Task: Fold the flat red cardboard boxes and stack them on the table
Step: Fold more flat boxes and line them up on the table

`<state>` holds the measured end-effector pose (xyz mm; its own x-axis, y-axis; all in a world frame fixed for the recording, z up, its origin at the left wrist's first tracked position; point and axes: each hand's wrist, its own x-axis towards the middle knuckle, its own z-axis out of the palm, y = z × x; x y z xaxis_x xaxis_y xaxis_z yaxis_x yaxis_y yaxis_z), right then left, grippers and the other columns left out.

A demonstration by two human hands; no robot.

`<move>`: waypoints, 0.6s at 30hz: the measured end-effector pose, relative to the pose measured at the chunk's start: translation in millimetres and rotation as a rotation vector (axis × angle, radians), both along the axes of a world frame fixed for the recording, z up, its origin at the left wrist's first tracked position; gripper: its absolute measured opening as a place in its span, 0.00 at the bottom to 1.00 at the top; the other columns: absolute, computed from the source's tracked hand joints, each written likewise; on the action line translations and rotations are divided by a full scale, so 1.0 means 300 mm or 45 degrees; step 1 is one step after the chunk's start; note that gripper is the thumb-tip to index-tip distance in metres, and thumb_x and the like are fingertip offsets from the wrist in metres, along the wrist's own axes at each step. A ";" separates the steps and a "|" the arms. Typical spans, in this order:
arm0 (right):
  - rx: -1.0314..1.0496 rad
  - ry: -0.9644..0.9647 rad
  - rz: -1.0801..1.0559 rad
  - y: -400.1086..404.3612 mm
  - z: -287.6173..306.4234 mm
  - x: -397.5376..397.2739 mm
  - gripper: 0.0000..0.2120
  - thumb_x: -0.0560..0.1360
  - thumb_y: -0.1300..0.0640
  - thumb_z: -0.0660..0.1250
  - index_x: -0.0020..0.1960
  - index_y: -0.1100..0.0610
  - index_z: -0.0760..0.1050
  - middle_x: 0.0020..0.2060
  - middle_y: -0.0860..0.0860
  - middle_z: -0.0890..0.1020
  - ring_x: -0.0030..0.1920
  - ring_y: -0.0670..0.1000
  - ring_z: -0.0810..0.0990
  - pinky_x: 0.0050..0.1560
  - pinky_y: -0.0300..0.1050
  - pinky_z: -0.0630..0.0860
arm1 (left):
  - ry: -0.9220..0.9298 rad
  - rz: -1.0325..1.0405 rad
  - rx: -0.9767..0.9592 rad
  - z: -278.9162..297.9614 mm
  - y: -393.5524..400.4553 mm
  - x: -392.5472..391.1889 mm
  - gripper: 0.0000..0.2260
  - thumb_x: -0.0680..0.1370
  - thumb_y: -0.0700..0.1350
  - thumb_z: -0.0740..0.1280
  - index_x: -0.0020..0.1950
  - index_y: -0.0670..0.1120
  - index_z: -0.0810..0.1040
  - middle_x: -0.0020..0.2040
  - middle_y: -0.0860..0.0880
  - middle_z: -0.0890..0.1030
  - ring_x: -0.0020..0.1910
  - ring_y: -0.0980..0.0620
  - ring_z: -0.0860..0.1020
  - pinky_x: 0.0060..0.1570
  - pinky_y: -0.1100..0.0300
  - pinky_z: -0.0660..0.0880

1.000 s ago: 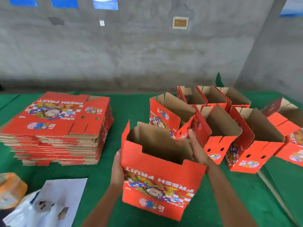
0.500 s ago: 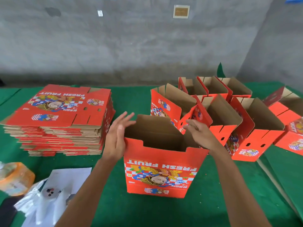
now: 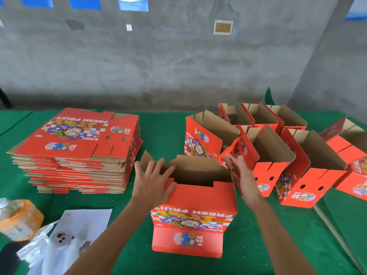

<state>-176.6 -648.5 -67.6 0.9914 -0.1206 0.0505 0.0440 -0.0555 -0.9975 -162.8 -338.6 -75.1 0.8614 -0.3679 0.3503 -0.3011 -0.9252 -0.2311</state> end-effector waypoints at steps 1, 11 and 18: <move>-0.120 -0.068 -0.029 0.017 -0.017 -0.003 0.20 0.79 0.32 0.63 0.68 0.36 0.79 0.69 0.39 0.78 0.71 0.40 0.74 0.72 0.43 0.67 | 0.017 0.049 -0.048 0.003 -0.027 0.004 0.29 0.78 0.68 0.60 0.77 0.58 0.69 0.78 0.43 0.68 0.72 0.40 0.70 0.68 0.34 0.61; -0.966 -0.023 0.056 0.055 -0.067 0.032 0.50 0.71 0.50 0.77 0.81 0.32 0.48 0.79 0.44 0.63 0.78 0.49 0.61 0.76 0.59 0.63 | 0.243 -0.219 -0.744 -0.074 -0.132 -0.008 0.32 0.80 0.45 0.70 0.81 0.52 0.61 0.82 0.50 0.63 0.62 0.41 0.80 0.43 0.47 0.81; -0.503 -0.007 0.159 0.061 -0.115 0.029 0.13 0.82 0.40 0.64 0.65 0.32 0.78 0.76 0.35 0.67 0.77 0.41 0.62 0.80 0.55 0.58 | 0.208 0.076 -1.637 -0.092 -0.117 0.008 0.15 0.86 0.59 0.53 0.62 0.52 0.72 0.57 0.53 0.77 0.61 0.47 0.75 0.66 0.45 0.69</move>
<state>-167.8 -630.3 -102.0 0.9968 0.0302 0.0741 0.0799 -0.4282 -0.9001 -160.5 -373.8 -102.9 0.9307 0.1916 0.3116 -0.1925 -0.4678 0.8626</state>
